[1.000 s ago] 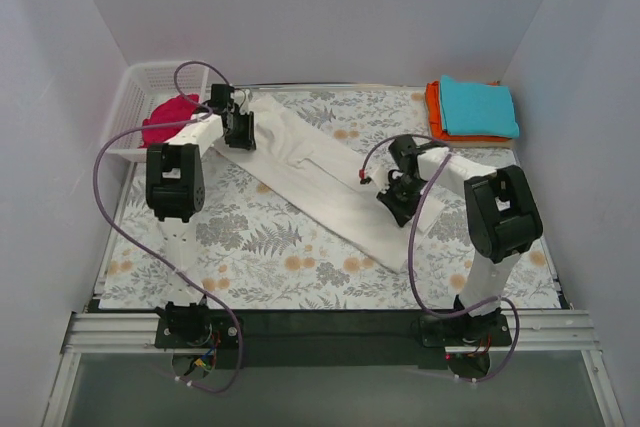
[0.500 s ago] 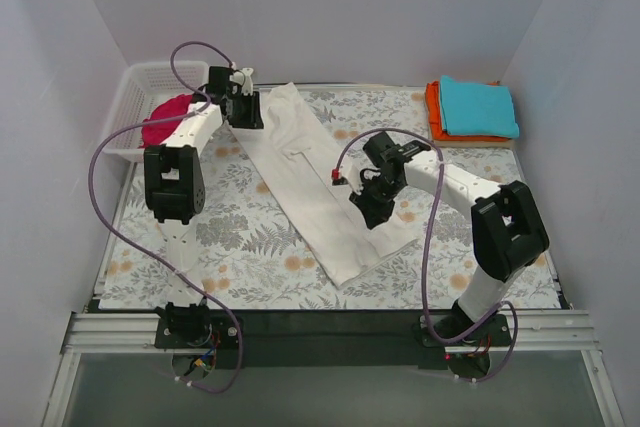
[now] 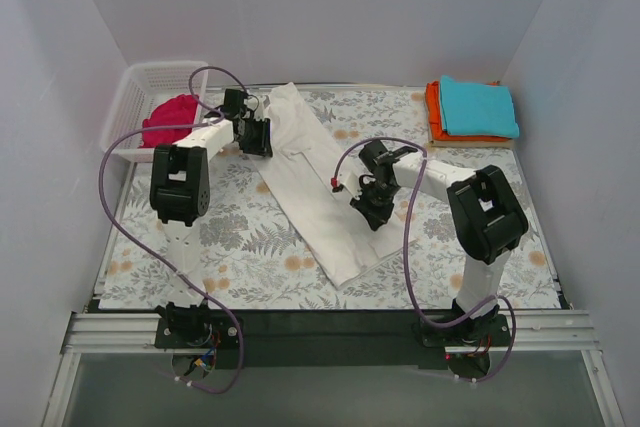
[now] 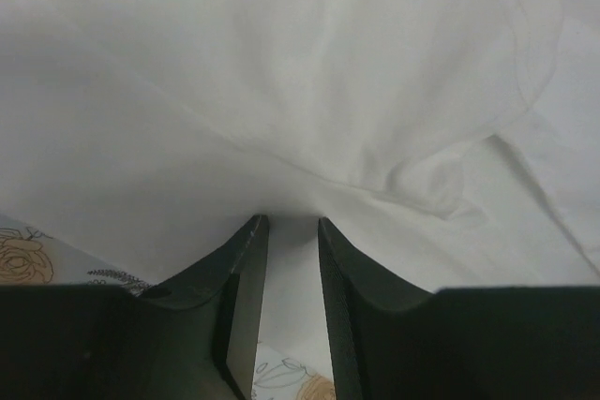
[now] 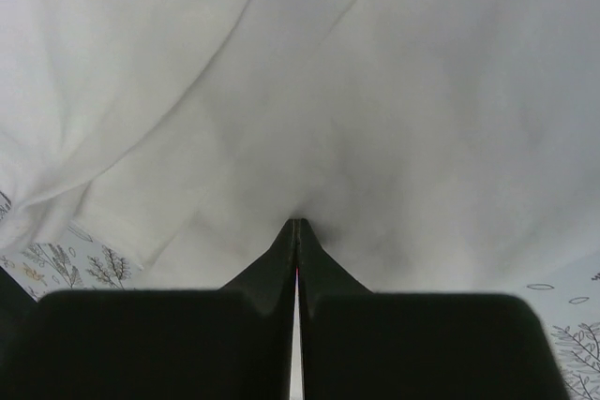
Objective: Fold and stack the t-shirts
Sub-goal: Fold the tshirt
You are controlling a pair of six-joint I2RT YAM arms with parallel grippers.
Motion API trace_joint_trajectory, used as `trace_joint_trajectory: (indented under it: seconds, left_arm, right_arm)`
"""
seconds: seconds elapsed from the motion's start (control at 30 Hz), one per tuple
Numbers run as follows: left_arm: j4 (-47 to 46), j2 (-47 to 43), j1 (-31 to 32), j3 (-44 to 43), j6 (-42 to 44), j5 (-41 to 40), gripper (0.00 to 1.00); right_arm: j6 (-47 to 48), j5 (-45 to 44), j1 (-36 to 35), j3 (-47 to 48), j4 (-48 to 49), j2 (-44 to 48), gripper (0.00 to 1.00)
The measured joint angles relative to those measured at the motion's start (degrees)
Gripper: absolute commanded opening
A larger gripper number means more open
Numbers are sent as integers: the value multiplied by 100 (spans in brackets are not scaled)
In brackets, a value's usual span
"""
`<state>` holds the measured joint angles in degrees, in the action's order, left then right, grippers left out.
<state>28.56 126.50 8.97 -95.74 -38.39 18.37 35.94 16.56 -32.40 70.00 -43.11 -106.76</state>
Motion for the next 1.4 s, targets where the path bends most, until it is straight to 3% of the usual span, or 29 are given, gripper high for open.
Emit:
trace_joint_trajectory:
  seconds: [0.57, 0.83, 0.97, 1.17, 1.3, 1.4]
  left_arm:
    - [-304, 1217, 586, -1690, 151, -57, 30]
    - [-649, 866, 535, -1104, 92, 463, 41]
    - [-804, -105, 446, -133, -2, 1038, 46]
    - [-1528, -3309, 350, 2155, 518, 1967, 44]
    - [-1565, -5322, 588, 3563, 1449, 2376, 38]
    - [-1248, -6052, 1193, 4542, 2181, 2415, 33]
  right_arm:
    - [-927, 1759, -1051, 184, 205, -557, 1]
    - [-885, 1401, -1145, -94, 350, -26, 32]
    - [-525, 1069, -1161, -597, 442, 1294, 33]
    - [229, 590, -1248, -1377, 708, 3305, 27]
    - [485, 299, -1484, -2131, 852, 3724, 17]
    - [428, 192, -1574, -2295, 872, 3473, 12]
